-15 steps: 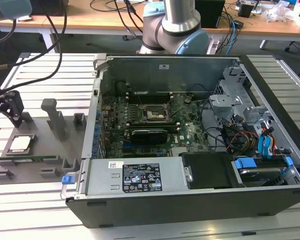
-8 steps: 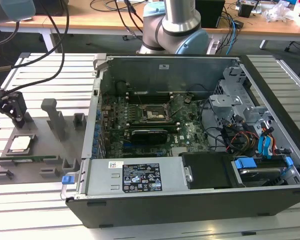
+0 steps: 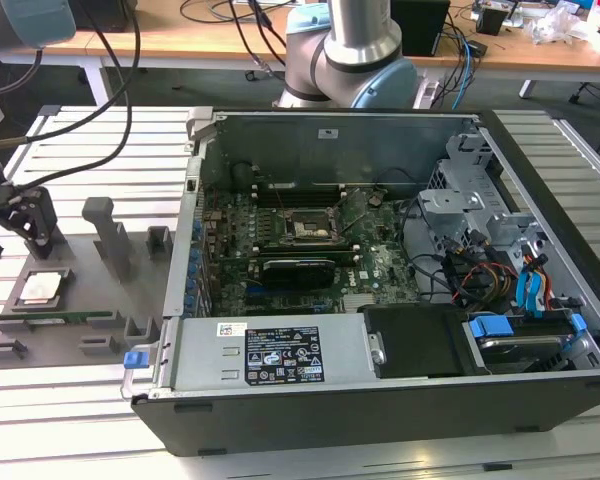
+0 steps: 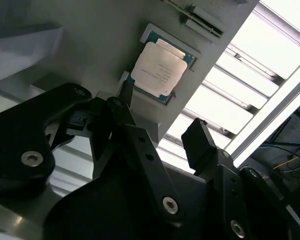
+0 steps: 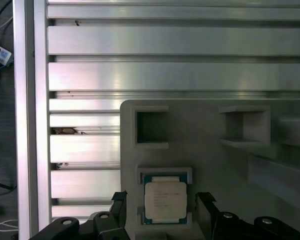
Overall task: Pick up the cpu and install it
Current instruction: 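Pick up the cpu and move it towards the insertion slot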
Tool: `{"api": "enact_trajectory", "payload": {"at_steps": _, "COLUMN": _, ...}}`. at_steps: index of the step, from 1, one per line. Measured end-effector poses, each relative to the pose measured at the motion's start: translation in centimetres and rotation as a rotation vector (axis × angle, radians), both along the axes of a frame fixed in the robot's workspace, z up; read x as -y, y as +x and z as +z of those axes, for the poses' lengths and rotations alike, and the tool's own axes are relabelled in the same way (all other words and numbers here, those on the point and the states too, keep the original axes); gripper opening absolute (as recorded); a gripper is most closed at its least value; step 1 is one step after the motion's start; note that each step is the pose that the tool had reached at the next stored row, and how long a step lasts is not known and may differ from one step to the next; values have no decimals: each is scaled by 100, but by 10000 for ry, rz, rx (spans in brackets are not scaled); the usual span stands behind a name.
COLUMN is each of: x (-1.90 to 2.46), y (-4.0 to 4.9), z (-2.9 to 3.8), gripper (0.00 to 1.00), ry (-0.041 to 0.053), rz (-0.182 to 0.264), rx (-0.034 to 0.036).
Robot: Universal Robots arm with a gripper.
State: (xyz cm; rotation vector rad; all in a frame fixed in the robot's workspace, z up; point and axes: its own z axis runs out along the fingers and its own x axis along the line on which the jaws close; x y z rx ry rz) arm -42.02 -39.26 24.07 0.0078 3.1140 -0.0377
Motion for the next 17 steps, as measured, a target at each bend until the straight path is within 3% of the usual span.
{"api": "enact_trajectory", "payload": {"at_steps": 3, "x": 0, "y": 1, "z": -25, "gripper": 66, "ry": 1, "rz": -1, "rx": 1}}
{"api": "enact_trajectory", "payload": {"at_steps": 6, "x": 0, "y": 2, "z": -164, "gripper": 66, "ry": 0, "rz": -1, "rx": 1}}
{"api": "enact_trajectory", "payload": {"at_steps": 17, "x": 0, "y": 2, "z": -247, "gripper": 66, "ry": 0, "rz": 0, "rx": 0}}
